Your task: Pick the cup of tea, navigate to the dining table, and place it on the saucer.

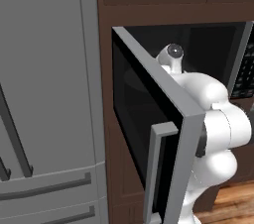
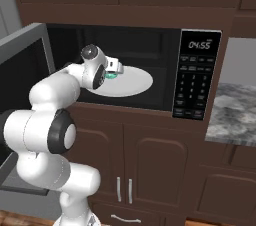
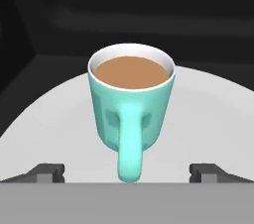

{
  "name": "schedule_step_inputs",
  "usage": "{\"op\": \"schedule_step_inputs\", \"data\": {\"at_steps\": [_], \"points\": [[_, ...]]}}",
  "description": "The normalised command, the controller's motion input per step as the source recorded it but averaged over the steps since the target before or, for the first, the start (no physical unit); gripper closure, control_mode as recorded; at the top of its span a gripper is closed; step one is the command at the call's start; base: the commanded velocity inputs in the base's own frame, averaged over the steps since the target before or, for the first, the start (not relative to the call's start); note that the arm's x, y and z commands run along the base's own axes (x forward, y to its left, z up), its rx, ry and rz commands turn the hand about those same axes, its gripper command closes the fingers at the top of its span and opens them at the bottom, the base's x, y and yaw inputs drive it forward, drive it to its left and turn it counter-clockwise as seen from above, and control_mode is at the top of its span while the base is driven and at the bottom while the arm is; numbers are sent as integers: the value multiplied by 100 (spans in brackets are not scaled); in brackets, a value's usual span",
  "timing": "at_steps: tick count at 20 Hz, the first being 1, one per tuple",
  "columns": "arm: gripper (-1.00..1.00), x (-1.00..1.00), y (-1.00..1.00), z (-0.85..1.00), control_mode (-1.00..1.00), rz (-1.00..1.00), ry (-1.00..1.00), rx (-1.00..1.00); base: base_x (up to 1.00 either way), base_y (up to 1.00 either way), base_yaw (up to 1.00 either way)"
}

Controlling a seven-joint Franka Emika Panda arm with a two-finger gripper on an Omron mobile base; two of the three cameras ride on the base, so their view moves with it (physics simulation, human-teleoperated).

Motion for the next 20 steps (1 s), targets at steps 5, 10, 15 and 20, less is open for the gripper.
{"op": "schedule_step_inputs", "data": {"at_steps": [5, 10, 15, 20], "points": [[-100, 23, 0, 0, -100, 0, 0, 0, 0, 0, 0], [-100, 22, 0, -9, -100, 0, 0, 0, 0, 0, 0], [-100, 15, 0, -16, -100, 0, 0, 0, 0, 0, 0], [100, 0, 0, 0, -100, 0, 0, 0, 0, 0, 0]]}}
